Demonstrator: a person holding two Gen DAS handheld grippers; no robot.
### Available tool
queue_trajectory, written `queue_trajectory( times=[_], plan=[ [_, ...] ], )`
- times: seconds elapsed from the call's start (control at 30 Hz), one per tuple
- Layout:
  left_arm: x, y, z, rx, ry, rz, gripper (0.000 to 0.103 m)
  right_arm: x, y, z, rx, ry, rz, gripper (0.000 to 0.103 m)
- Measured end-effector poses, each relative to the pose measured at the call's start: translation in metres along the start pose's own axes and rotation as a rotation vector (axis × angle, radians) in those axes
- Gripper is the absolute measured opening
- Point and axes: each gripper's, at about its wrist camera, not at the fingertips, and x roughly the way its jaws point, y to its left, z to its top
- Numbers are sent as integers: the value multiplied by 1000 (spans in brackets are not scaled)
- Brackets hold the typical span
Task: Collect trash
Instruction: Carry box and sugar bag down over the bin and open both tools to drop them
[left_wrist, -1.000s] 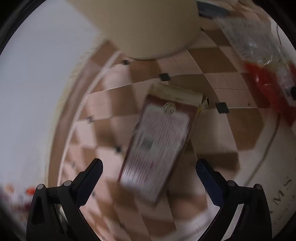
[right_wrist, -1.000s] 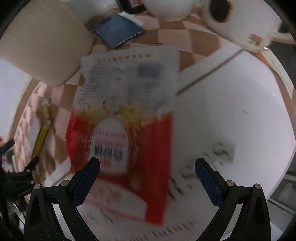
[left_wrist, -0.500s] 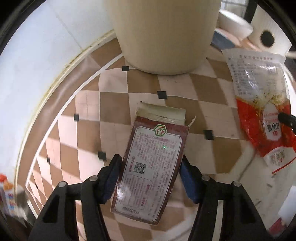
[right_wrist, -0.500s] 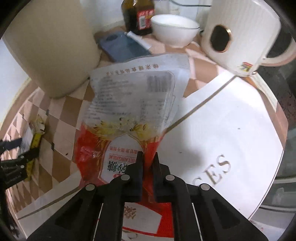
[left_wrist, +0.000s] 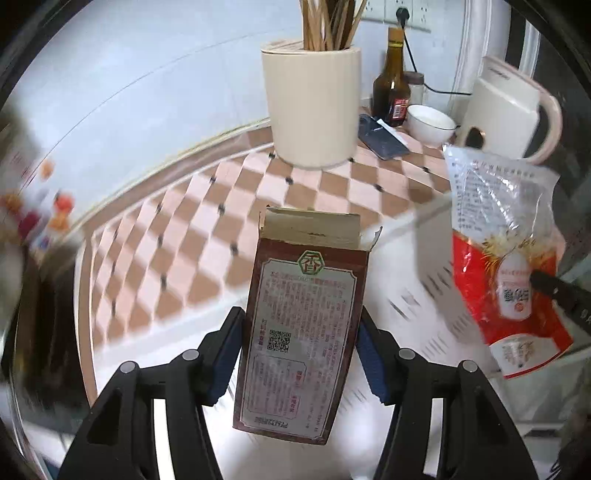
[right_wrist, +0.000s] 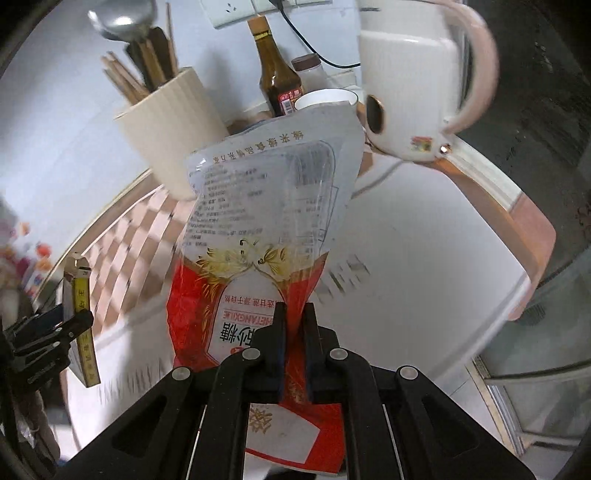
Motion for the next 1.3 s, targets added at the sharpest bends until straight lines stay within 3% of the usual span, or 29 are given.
queue_trajectory(
  times=[0.1, 0.27, 0.4, 0.53, 0.67, 0.77, 0.93, 1.07, 1.17, 1.3],
  plan=[
    [-28, -22, -43, -101, 7, 20, 55, -24, -31, -30, -41, 15, 48, 7],
    [-40, -51, -123, -267, 128, -18, 55, -65, -91, -95, -98, 93, 87, 7],
    [-16, -70, -179, -319, 259, -43, 55, -70, -134, -140, -108, 165, 98, 7],
    [32, -75, -232, -377, 381, -64, 55, -49, -164, -198, -111, 274, 94, 7],
    [113, -76, -282, -404, 491, -81, 55, 19, -187, -269, -92, 431, 72, 7],
    [195, -72, -323, -443, 562, -99, 55, 85, -197, -321, -91, 525, 48, 7],
    [337, -64, -388, -477, 645, -131, 55, 236, -210, -410, -87, 660, 11, 7],
    [423, -62, -430, -483, 700, -165, 55, 333, -210, -459, -128, 721, -10, 7],
    [456, -66, -447, -507, 738, -199, 55, 385, -212, -483, -161, 750, -15, 8],
    [473, -85, -461, -518, 760, -243, 58, 424, -205, -492, -192, 780, -22, 12]
  ],
)
